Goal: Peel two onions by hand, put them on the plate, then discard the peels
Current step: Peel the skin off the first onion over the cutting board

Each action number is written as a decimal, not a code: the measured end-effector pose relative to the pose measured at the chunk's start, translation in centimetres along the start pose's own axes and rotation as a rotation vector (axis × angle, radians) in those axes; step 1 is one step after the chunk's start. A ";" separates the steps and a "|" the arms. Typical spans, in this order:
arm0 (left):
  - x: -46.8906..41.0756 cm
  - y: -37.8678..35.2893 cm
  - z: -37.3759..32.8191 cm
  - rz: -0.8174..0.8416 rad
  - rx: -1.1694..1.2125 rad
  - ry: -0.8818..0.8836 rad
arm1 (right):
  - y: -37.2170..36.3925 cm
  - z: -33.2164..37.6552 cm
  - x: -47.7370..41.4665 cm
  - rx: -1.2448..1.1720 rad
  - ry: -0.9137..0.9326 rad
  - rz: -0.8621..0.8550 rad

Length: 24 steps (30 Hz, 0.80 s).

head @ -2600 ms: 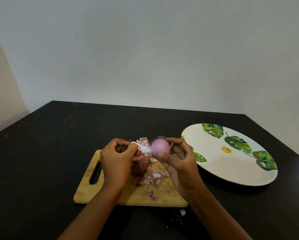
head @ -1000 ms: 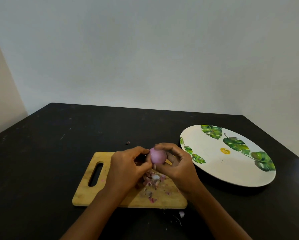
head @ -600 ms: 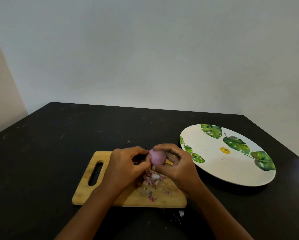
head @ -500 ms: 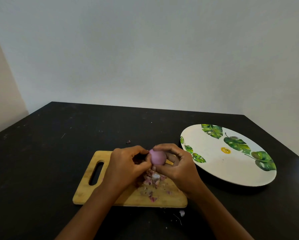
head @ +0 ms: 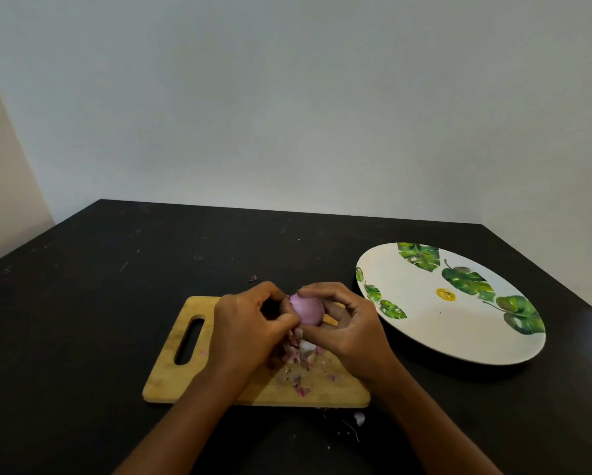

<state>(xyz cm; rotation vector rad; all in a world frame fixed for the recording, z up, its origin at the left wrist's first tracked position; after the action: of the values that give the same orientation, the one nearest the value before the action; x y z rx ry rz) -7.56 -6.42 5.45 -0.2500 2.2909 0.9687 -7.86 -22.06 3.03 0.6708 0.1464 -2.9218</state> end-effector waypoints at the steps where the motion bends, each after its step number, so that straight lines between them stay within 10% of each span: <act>1: 0.0 0.0 0.1 0.000 0.032 0.032 | 0.0 0.0 0.0 -0.012 -0.014 -0.003; 10: -0.5 -0.1 -0.4 0.109 0.411 0.148 | 0.7 0.4 -0.2 -0.076 -0.088 -0.104; 24: -0.4 0.4 0.0 -0.043 0.380 0.153 | 0.0 0.5 0.1 -0.180 -0.146 -0.131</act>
<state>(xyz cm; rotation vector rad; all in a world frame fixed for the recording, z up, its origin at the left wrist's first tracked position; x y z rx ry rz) -7.44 -6.16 5.90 -0.2154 2.5419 0.4913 -8.15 -22.09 3.43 0.4343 0.4468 -3.0191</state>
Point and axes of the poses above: each hand's wrist, its own x-axis away from the middle knuckle, its own y-axis out of the back of the hand, z = x × y, the point moved 4 cm from there along -x, towards the middle knuckle, and after that the axes turned 9 degrees about -x, right-handed, at the moved point
